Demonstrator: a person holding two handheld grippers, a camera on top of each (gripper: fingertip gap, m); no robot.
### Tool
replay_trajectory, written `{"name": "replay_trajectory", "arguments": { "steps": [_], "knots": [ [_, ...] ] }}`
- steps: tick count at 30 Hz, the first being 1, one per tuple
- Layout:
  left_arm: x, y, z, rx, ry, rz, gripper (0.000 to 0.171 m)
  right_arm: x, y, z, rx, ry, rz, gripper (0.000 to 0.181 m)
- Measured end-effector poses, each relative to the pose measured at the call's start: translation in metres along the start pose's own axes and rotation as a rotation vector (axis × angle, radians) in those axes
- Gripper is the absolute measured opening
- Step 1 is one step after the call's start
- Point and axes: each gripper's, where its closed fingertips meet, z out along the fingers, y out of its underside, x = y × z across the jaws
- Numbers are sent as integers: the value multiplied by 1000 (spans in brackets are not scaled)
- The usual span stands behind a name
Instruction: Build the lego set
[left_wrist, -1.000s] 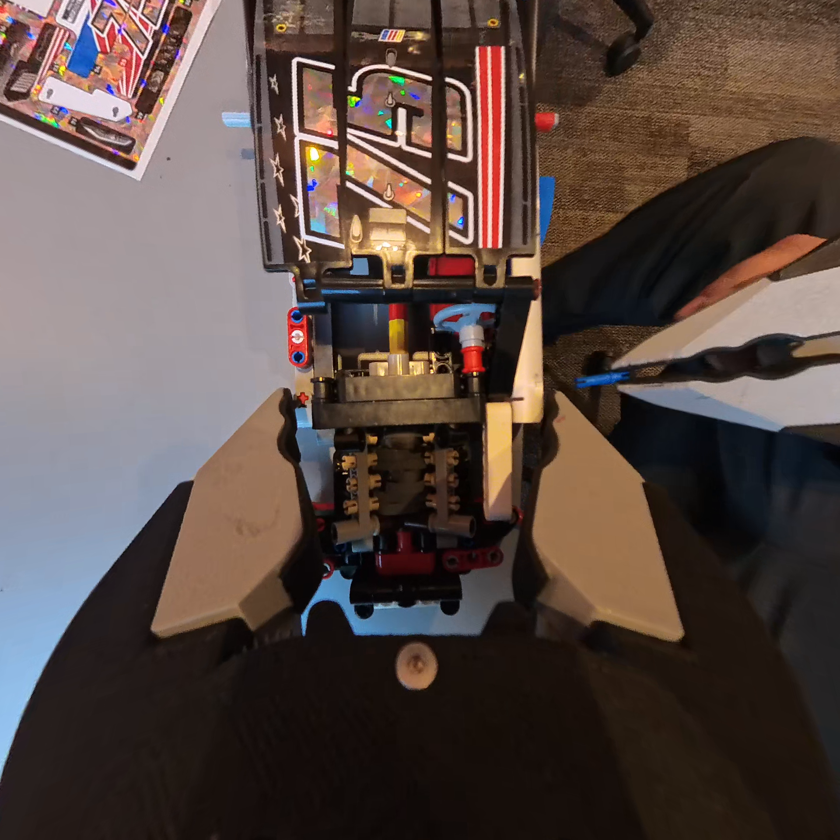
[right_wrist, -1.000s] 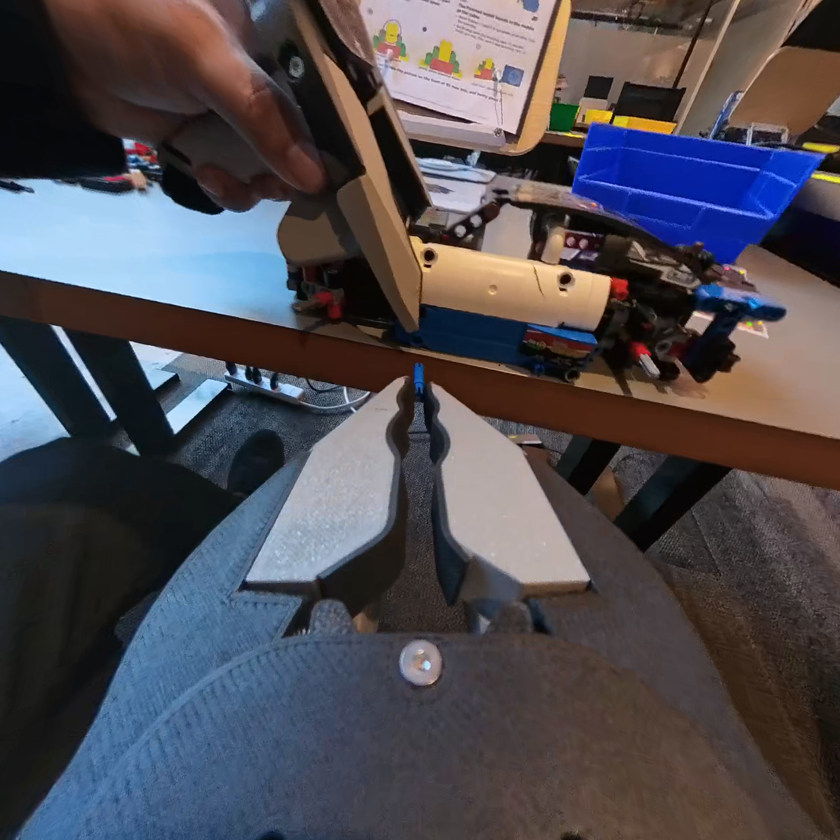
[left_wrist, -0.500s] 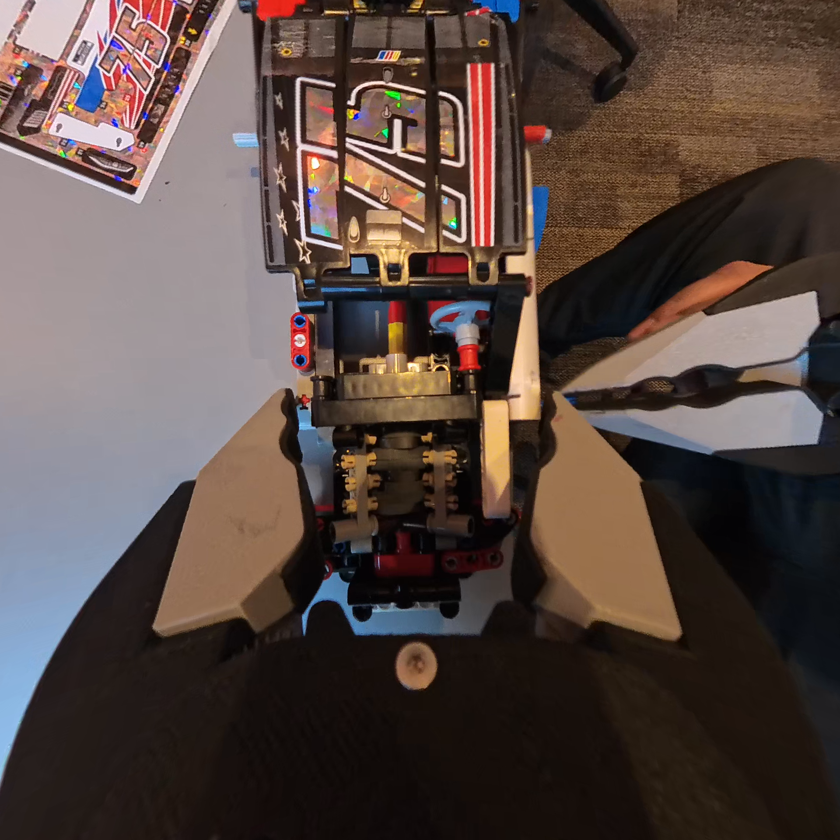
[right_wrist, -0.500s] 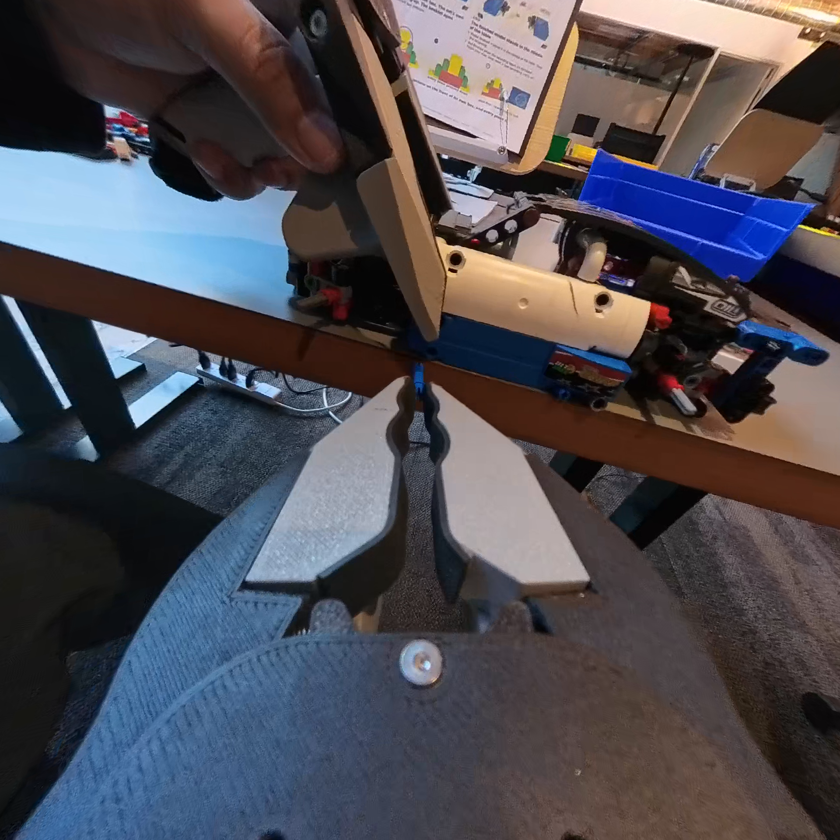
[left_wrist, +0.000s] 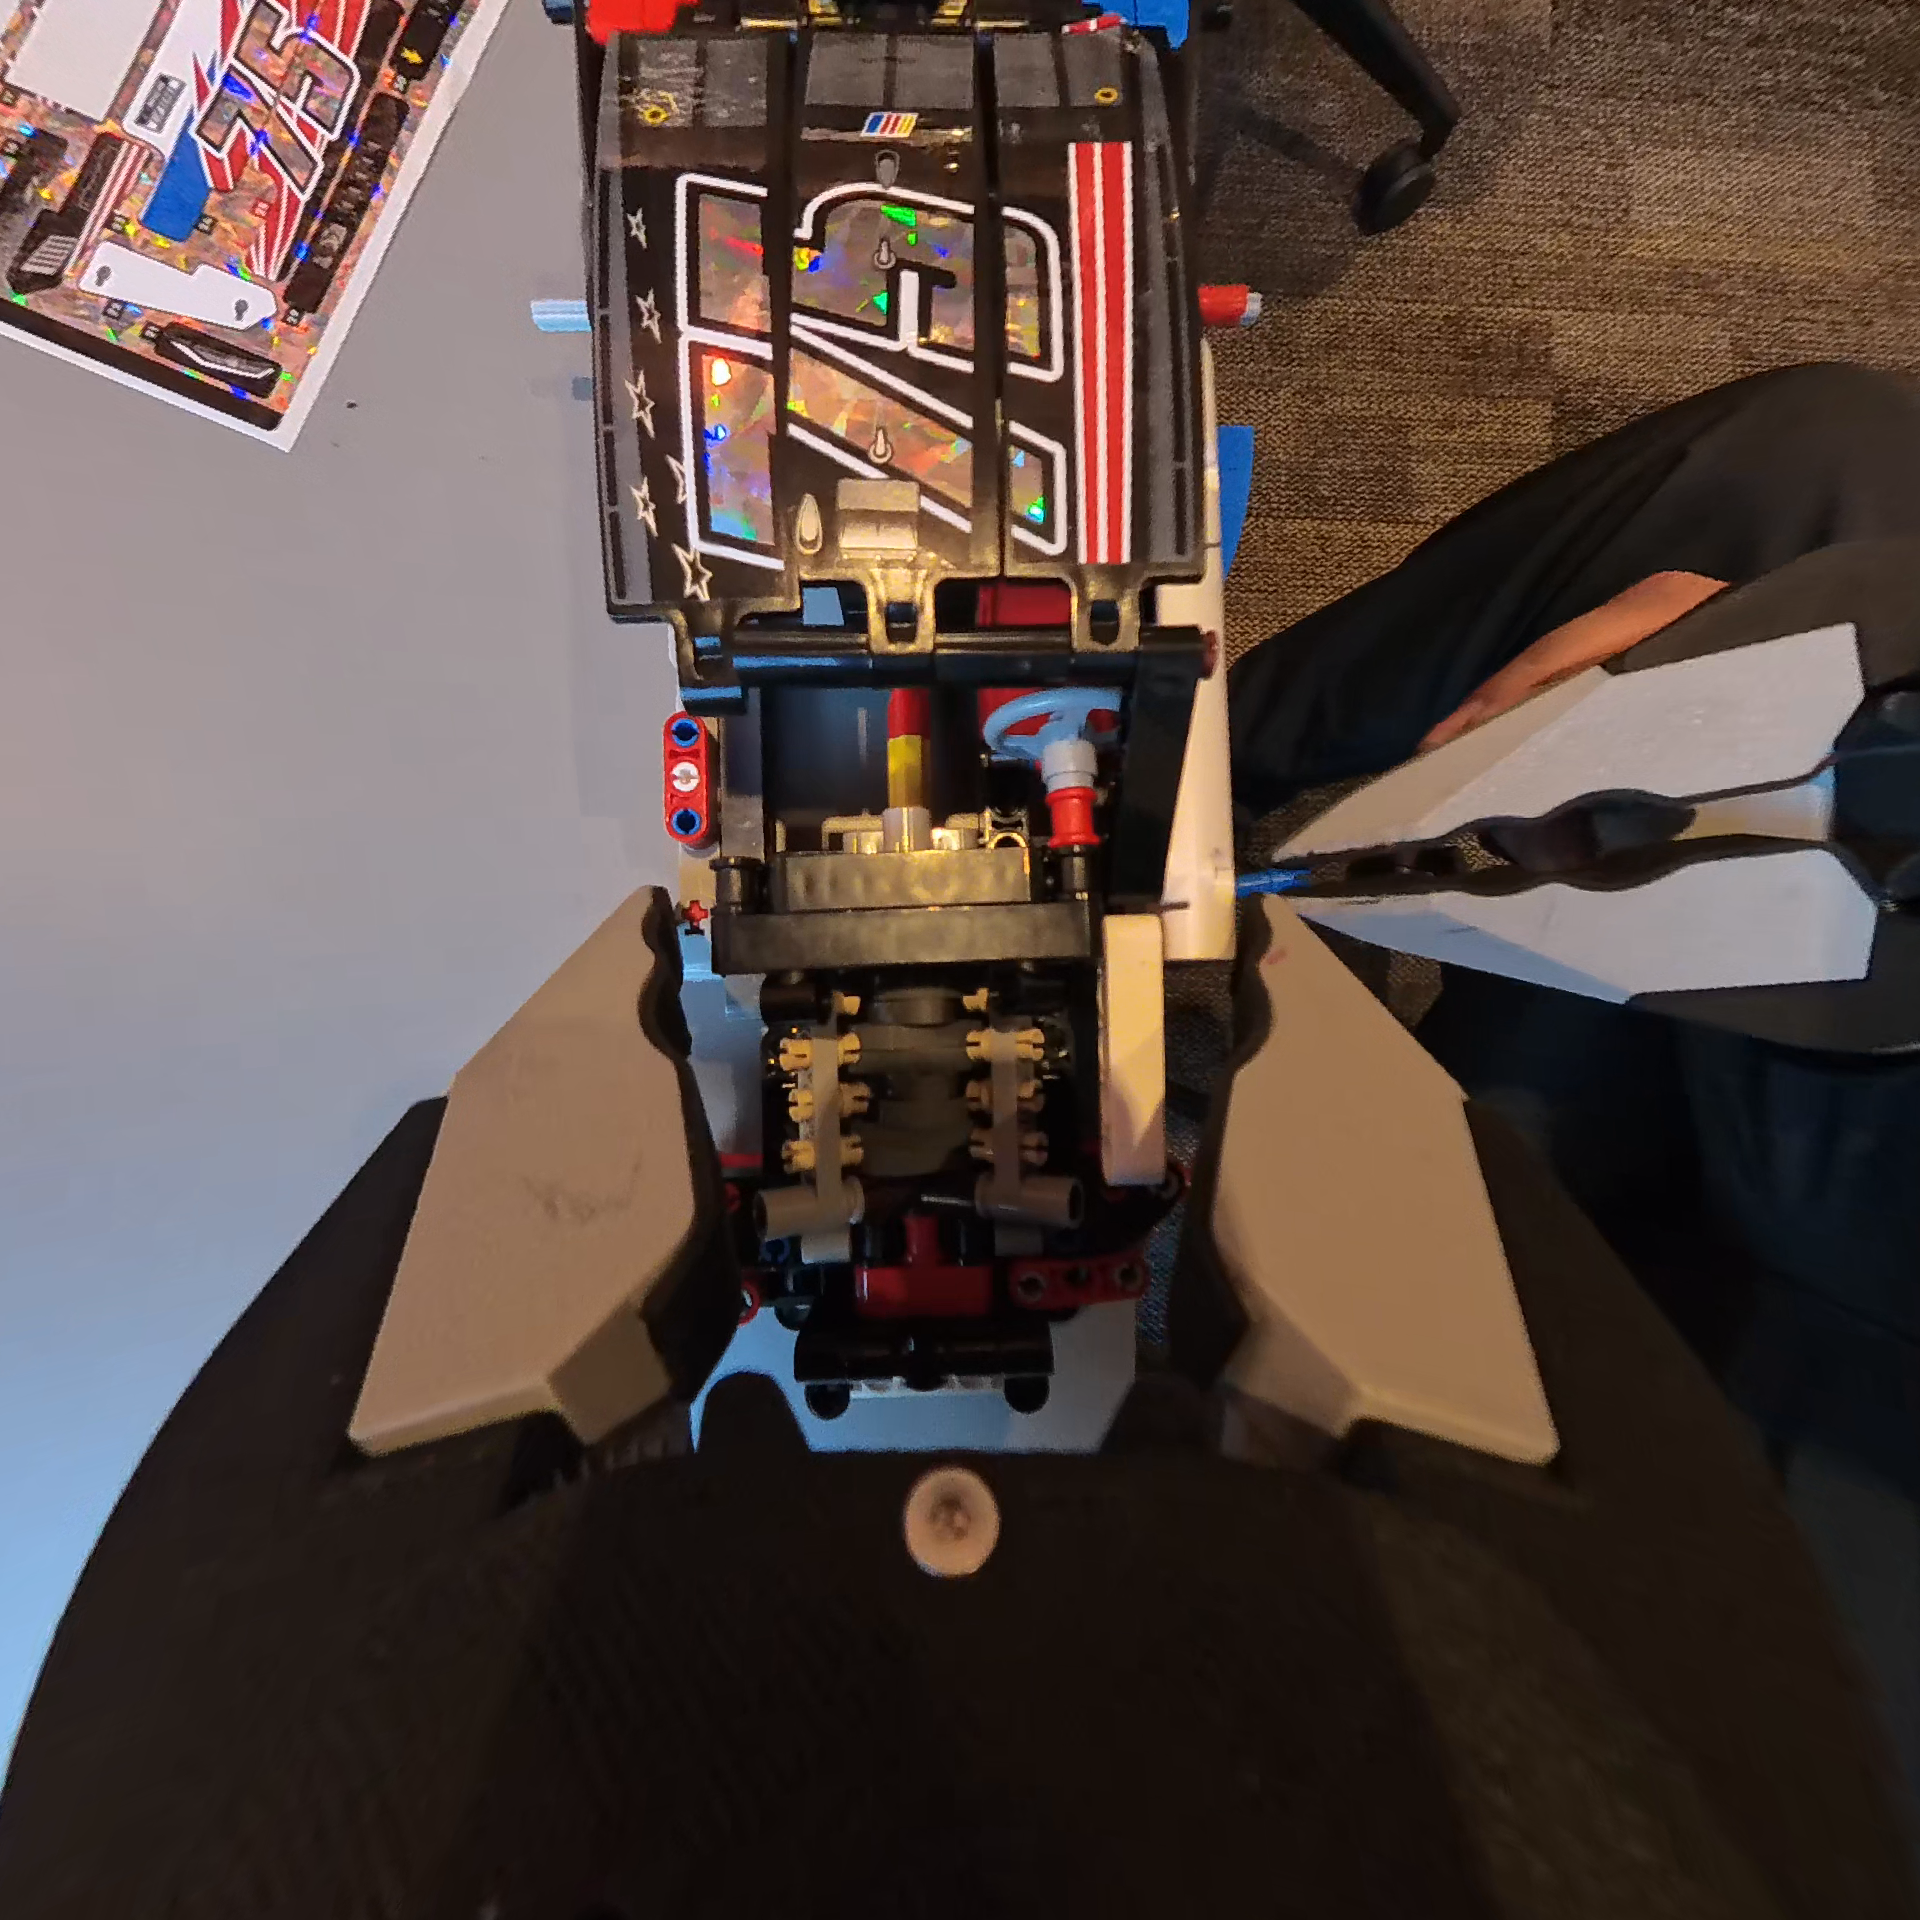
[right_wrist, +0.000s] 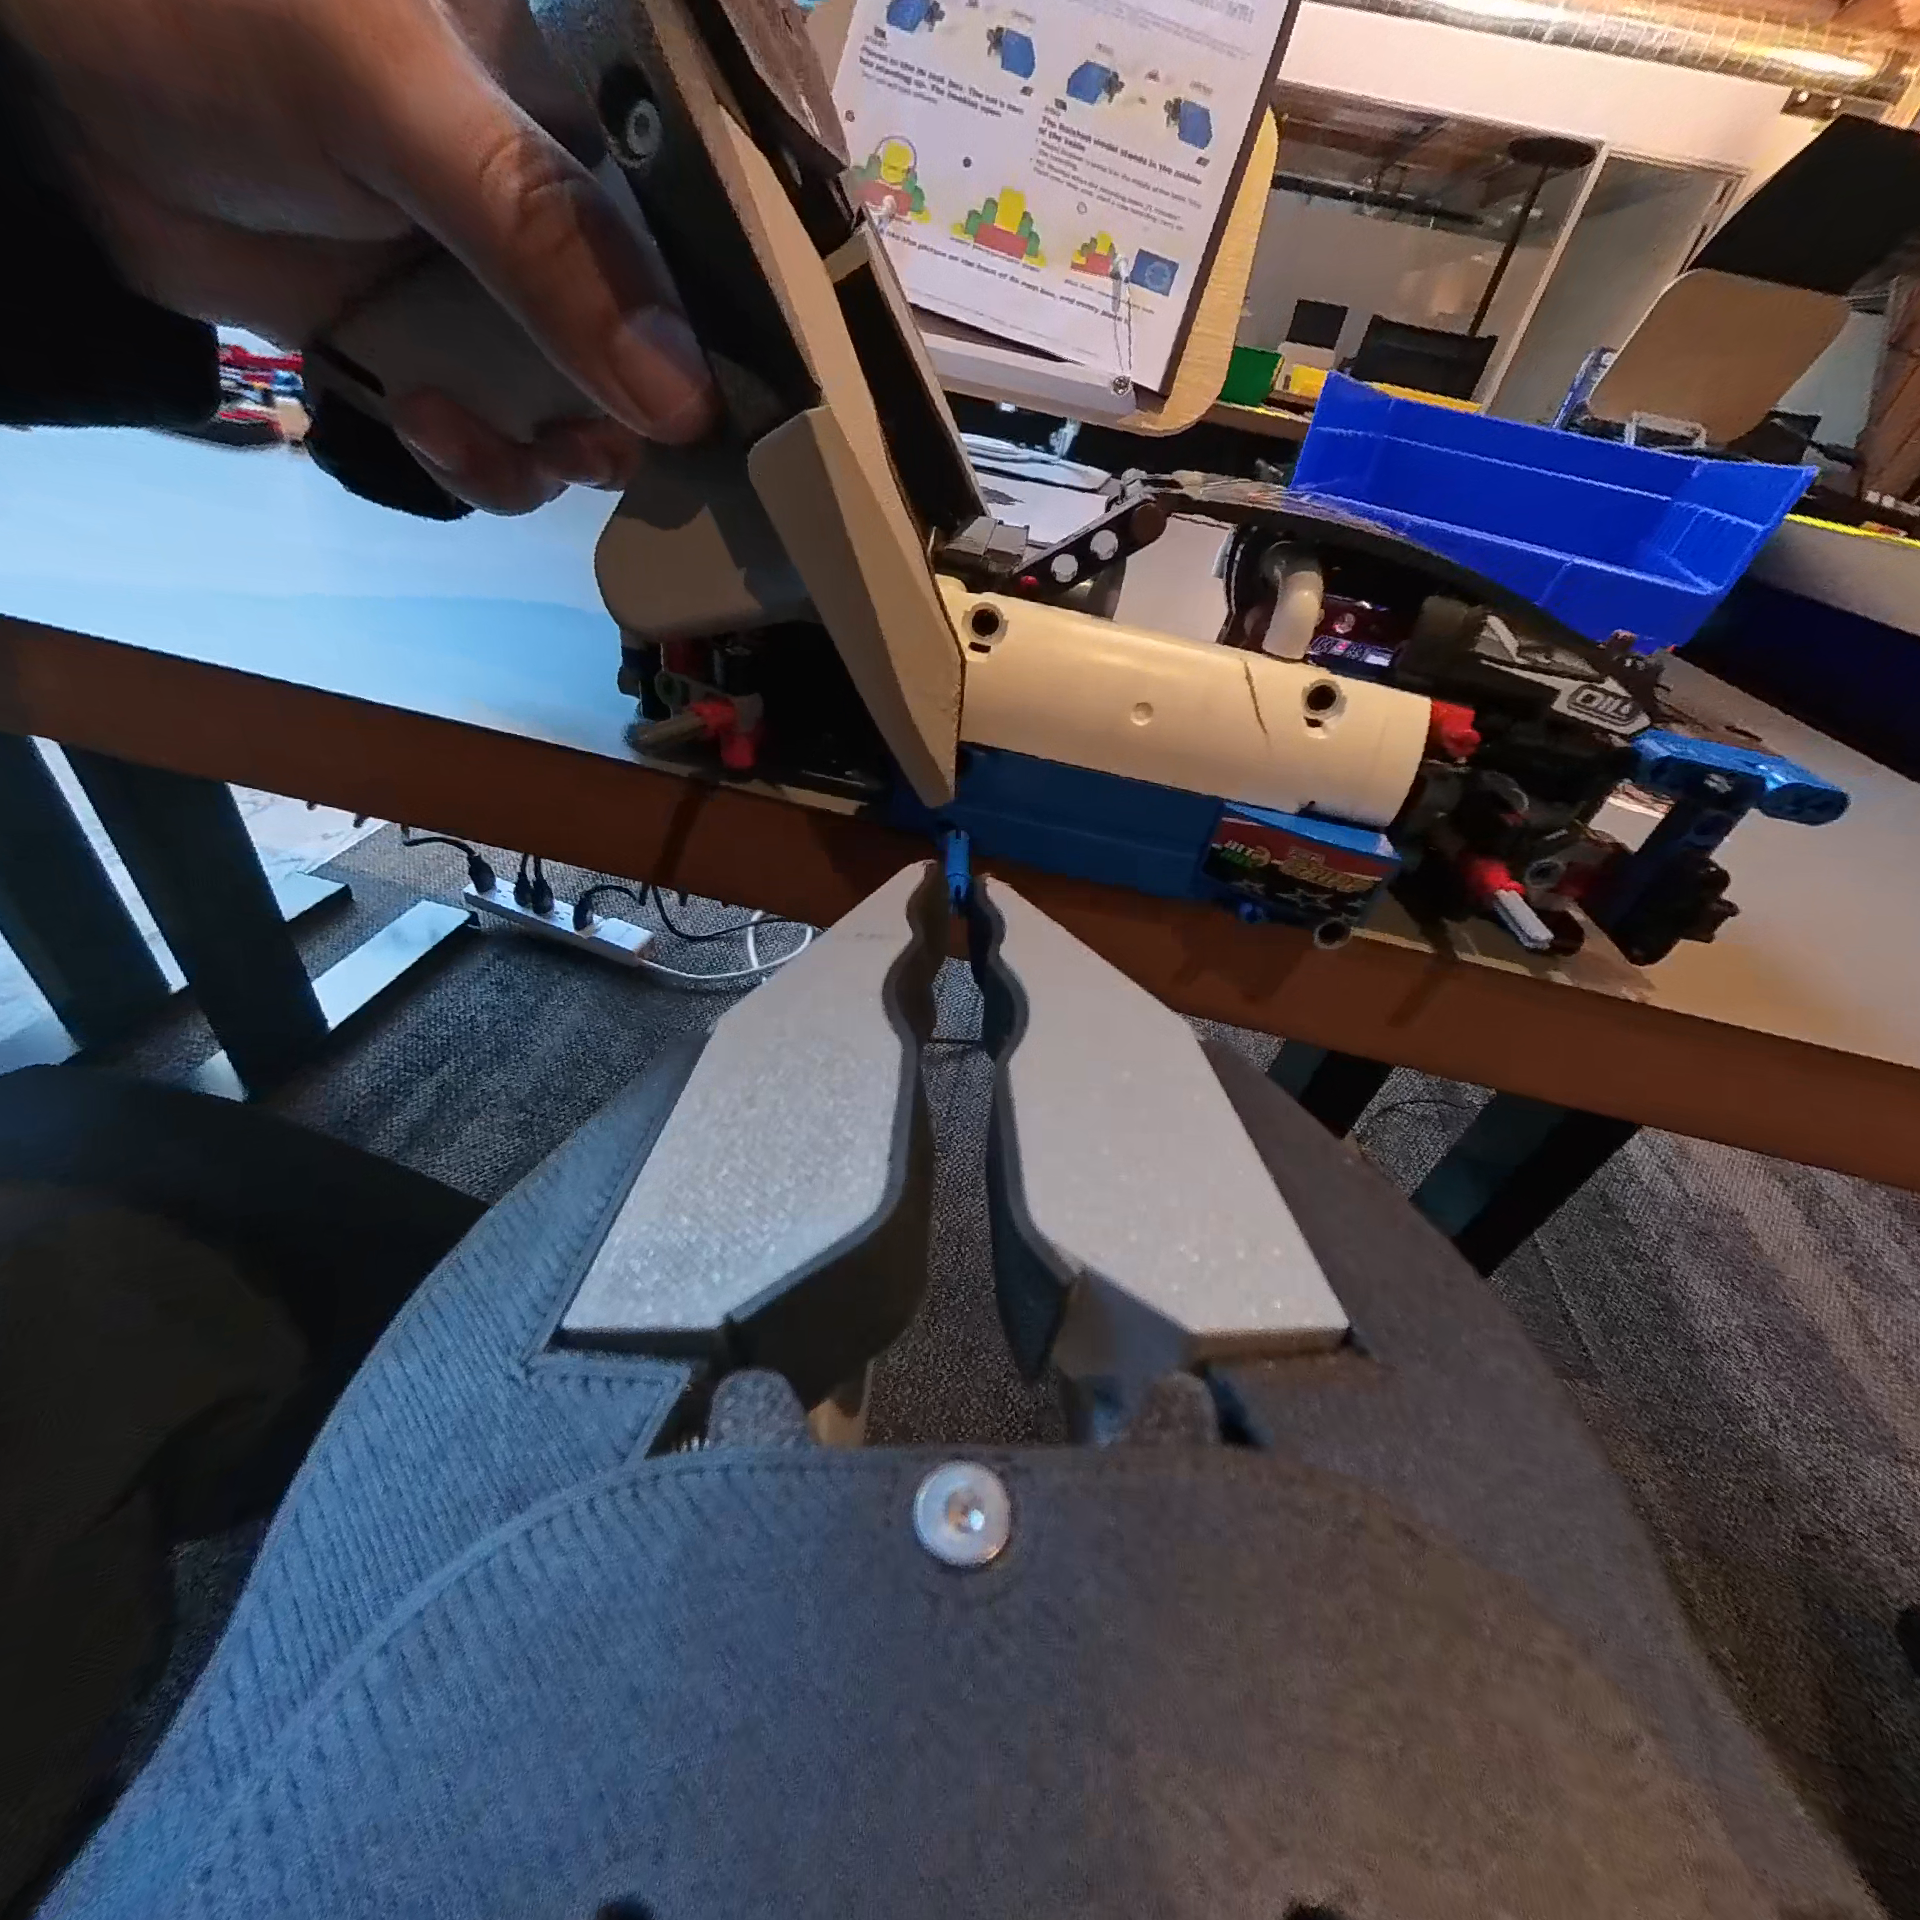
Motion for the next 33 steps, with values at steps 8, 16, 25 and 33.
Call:
{"name": "replay_trajectory", "arguments": {
  "steps": [8,16,25,33],
  "knots": [
    [2,1,0,-1,0,-9,104,1,3,0,-3,1,15,2],
    [1,1,0,3,2,-1,104,-2,0,4,7,-5,12,2],
    [2,0,0,9,3,2,104,-6,-1,5,26,-8,6,2],
    [3,0,0,8,-8,-12,104,-5,2,5,33,4,34,2]
  ]
}}
